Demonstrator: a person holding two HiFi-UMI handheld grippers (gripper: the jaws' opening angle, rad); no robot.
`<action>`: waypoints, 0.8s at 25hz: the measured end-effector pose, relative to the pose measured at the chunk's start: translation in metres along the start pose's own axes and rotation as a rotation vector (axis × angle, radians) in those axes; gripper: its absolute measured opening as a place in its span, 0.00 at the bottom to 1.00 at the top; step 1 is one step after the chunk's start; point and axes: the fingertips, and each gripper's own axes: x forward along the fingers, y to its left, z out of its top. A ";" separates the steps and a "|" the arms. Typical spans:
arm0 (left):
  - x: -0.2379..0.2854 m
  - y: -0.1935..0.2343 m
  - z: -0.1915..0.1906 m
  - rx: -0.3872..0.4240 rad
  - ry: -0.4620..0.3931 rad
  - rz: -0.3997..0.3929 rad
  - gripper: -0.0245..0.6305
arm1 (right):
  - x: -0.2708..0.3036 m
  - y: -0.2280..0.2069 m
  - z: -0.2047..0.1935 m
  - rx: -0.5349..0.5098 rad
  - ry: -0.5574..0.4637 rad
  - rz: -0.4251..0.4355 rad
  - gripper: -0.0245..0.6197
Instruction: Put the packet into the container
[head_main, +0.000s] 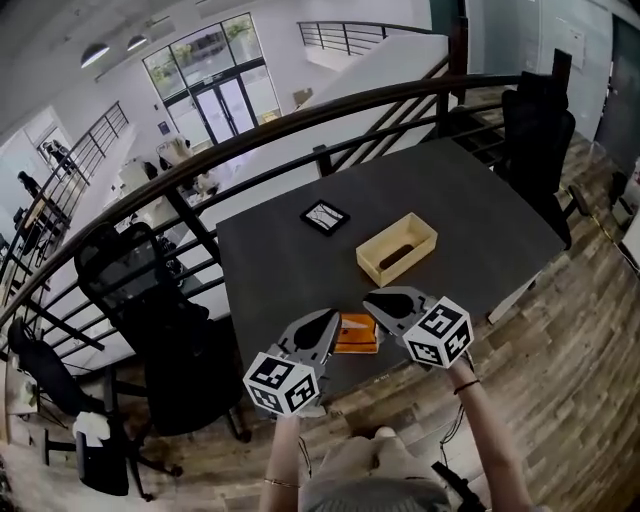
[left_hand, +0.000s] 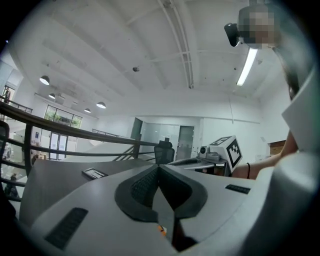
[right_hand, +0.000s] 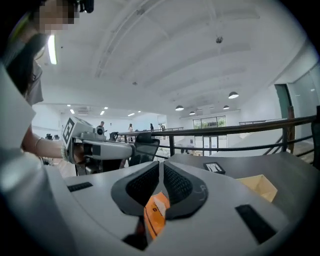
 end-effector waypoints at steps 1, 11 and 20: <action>0.000 0.004 -0.002 -0.008 0.005 0.010 0.05 | 0.006 -0.002 -0.006 -0.014 0.034 0.010 0.06; 0.010 0.048 -0.040 -0.074 0.084 0.061 0.05 | 0.070 -0.004 -0.082 -0.063 0.374 0.225 0.26; 0.013 0.074 -0.074 -0.149 0.144 0.111 0.05 | 0.098 -0.007 -0.137 -0.146 0.626 0.379 0.26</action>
